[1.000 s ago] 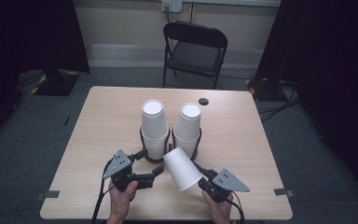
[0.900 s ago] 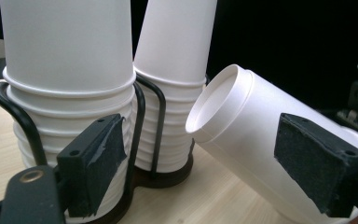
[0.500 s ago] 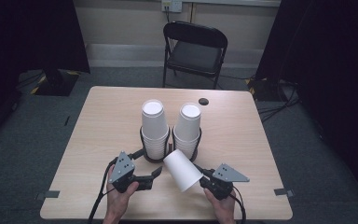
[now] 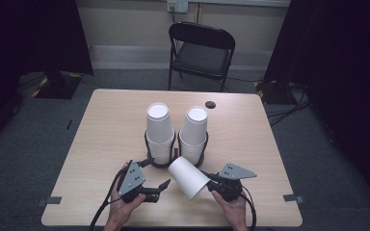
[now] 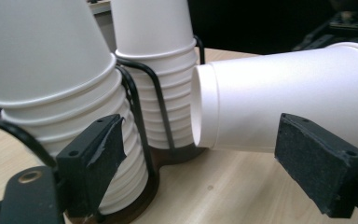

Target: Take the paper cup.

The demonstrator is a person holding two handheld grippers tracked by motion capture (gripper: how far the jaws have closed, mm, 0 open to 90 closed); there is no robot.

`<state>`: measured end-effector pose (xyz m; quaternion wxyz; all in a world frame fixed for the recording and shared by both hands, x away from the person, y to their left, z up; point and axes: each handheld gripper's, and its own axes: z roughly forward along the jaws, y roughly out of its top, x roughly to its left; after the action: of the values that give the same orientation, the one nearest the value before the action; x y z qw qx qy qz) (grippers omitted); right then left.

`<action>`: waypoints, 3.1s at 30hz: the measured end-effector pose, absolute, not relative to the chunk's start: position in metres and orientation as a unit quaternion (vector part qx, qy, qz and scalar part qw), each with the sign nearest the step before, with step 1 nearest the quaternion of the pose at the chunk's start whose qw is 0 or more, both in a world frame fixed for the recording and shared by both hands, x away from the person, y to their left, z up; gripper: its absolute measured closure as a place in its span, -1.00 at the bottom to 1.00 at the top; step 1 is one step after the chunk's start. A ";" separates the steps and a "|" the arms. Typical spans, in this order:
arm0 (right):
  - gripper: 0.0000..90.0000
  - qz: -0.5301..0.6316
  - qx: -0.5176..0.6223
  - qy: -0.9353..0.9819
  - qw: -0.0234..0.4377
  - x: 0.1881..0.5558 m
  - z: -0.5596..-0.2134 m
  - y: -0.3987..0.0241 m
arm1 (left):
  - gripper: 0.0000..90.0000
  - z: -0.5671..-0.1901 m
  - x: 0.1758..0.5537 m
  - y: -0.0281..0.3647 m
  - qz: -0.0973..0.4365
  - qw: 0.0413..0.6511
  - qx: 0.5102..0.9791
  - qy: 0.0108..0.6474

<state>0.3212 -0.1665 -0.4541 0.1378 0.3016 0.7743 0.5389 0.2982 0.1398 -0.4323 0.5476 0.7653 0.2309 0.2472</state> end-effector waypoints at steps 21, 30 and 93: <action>0.91 0.439 0.279 0.853 0.041 0.346 -0.428 -0.160 | -0.66 -0.444 0.294 0.127 0.233 0.531 0.800 0.153; 0.91 0.393 0.281 0.875 -0.005 0.356 -0.428 -0.148 | -0.65 -0.446 0.293 0.118 0.232 0.495 0.829 0.117; 0.95 0.388 0.300 0.870 -0.043 0.364 -0.422 -0.118 | -0.84 -0.449 0.298 0.062 0.261 0.490 0.829 0.064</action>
<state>0.3637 -0.1175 -0.4217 -0.0426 0.3005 0.8701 0.3884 0.2978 0.0618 -0.4489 0.4904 0.8291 0.0641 0.2609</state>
